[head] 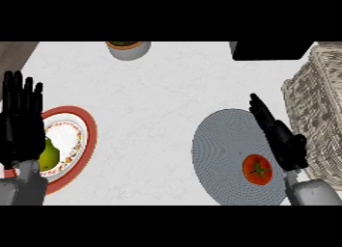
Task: Pick the tomato from the placemat and place it in the basket
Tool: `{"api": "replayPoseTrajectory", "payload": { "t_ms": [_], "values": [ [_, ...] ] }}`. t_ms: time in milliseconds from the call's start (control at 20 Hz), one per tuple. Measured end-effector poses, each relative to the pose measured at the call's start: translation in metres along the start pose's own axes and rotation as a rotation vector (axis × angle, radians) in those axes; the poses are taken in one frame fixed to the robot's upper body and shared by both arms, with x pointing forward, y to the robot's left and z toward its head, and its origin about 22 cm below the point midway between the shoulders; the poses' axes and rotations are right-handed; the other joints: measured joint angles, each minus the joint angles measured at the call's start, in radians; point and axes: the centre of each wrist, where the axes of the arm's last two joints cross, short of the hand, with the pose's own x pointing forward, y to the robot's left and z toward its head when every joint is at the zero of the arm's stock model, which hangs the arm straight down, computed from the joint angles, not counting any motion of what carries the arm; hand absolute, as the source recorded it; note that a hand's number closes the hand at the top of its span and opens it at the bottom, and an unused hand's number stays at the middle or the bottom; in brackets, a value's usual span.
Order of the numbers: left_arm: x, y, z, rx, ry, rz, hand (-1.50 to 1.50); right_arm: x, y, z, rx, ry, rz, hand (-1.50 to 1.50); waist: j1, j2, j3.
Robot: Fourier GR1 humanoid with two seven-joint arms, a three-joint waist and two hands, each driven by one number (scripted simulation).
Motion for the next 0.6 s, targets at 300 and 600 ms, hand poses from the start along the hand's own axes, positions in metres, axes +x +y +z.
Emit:
{"api": "replayPoseTrajectory", "payload": {
  "t_ms": [300,600],
  "values": [
    [0.005,0.008,0.0,-0.238,-0.012,-0.219,0.0,0.014,-0.031,0.02,-0.281,-0.171,0.054,1.5,-0.059,0.025,-0.014],
    [-0.005,0.002,0.008,-0.499,0.057,-0.336,0.0,0.01,0.025,0.03,-0.36,-0.426,0.23,-1.5,-0.038,0.039,-0.019]
  ]
}}
